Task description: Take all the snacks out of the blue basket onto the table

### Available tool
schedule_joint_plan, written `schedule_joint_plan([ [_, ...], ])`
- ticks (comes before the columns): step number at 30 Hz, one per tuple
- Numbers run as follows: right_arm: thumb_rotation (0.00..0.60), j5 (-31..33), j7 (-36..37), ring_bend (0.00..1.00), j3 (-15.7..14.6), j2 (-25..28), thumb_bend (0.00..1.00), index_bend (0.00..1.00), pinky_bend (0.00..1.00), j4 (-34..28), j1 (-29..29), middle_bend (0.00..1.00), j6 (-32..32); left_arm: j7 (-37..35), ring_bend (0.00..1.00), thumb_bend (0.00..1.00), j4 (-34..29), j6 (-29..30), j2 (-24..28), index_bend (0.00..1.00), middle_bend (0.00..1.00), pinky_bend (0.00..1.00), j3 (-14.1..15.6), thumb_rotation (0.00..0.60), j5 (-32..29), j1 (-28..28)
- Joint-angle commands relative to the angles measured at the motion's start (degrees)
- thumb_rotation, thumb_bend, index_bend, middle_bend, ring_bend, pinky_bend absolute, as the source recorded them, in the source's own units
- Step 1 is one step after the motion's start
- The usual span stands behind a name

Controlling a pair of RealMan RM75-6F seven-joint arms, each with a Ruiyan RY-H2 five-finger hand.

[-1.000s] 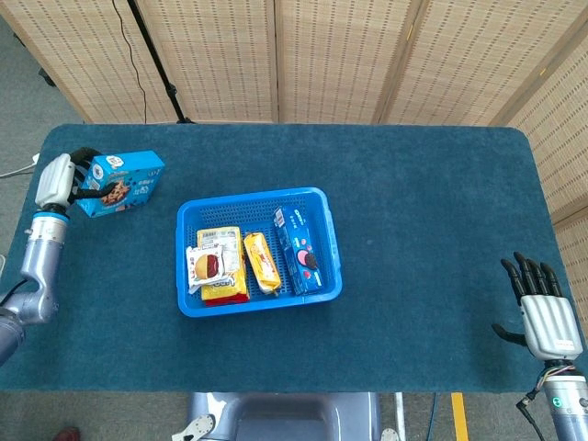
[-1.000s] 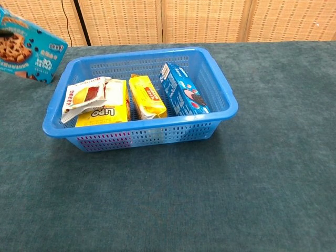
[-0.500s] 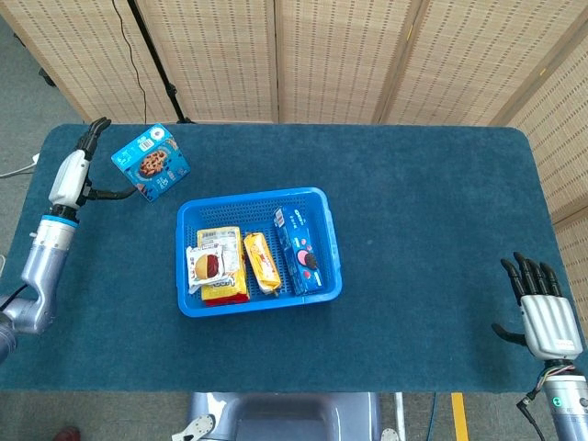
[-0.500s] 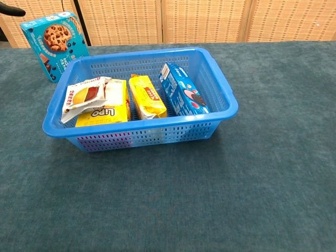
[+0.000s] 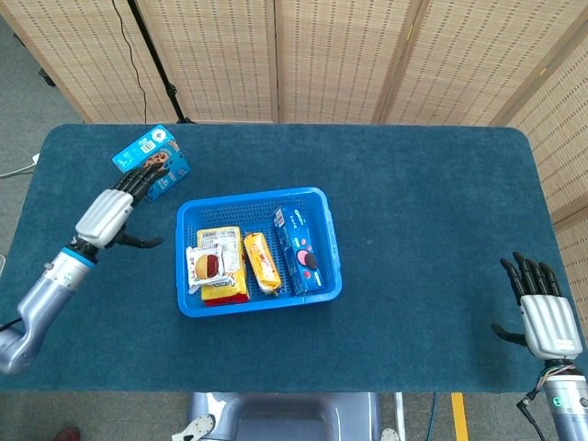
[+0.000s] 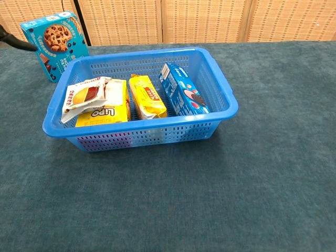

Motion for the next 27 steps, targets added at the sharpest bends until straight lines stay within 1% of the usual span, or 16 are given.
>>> schedule_joint_plan([
  [1,0.6,0.1,0.2,0.0,0.0,0.1,0.0,0.0,0.0,0.0,0.0,0.0,0.0,6.9,0.0,0.0,-9.9,-6.2,5.2,0.0,0.0,0.0,3.0,0.6,-0.3,-1.0],
  [6,0.6,0.2,0.8,0.0,0.1,0.2,0.0,0.0,0.0,0.2,0.0,0.0,-0.1,11.0,0.0,0.0,-13.1,-10.9,4.7,0.0,0.0,0.0,3.6,0.6,-3.4,-2.2],
  [12,0.6,0.1,1.0,0.0,0.1,0.3,0.0,0.0,0.0,0.2,0.0,0.0,-0.1,14.6,0.0,0.0,-12.4,-14.5,1.4,0.0,0.0,0.0,3.0,0.6,-8.1,-3.5],
  [17,0.6,0.2,1.1,0.0,0.2,0.4,0.0,0.0,0.0,0.2,0.0,0.0,0.1,14.6,0.0,0.0,-11.7,-17.3,-1.0,0.0,0.0,0.0,2.1,0.6,-10.9,-4.9],
  [22,0.6,0.5,1.3,0.0,0.3,0.4,0.0,0.0,0.0,0.4,0.0,0.0,-0.1,14.7,0.0,0.0,-11.6,-19.0,-1.8,0.0,0.0,0.0,2.0,0.6,-11.6,-5.8],
  [27,0.6,0.5,1.3,0.0,0.2,0.3,0.0,0.0,0.0,0.6,0.1,0.0,-0.4,14.3,0.0,0.0,-11.3,-19.5,-3.0,0.0,0.0,0.0,1.8,0.6,-11.8,-6.3],
])
